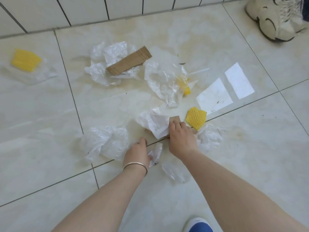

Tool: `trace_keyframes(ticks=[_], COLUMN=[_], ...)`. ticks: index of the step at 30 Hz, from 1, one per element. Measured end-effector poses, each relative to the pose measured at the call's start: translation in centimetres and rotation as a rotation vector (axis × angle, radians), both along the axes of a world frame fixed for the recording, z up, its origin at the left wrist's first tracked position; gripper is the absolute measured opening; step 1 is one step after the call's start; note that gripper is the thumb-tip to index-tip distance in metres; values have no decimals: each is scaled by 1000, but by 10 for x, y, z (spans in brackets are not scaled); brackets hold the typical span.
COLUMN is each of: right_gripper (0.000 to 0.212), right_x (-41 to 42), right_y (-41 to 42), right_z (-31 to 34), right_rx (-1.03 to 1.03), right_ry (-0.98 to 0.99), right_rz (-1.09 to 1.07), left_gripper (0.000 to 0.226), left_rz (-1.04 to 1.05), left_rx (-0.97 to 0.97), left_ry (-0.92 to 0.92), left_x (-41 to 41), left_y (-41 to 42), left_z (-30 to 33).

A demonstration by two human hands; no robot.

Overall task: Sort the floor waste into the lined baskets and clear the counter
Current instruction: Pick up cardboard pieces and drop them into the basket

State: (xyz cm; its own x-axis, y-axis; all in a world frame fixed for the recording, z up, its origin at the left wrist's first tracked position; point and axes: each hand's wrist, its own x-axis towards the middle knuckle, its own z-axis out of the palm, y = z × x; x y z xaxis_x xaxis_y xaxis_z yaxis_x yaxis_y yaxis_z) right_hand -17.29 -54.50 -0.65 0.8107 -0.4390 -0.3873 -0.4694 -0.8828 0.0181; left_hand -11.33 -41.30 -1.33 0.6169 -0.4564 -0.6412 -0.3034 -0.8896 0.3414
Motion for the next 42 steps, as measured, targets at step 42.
trace_keyframes(ticks=[42], right_gripper=[48], right_x=[133], right_y=[145], right_z=[91], right_rx=[1154], right_ry=[-4], right_rz=[-391], left_gripper=[15], left_rz=[1189], left_rx=[-698], left_ry=[513], left_x=[112], left_y=[141], left_z=[106])
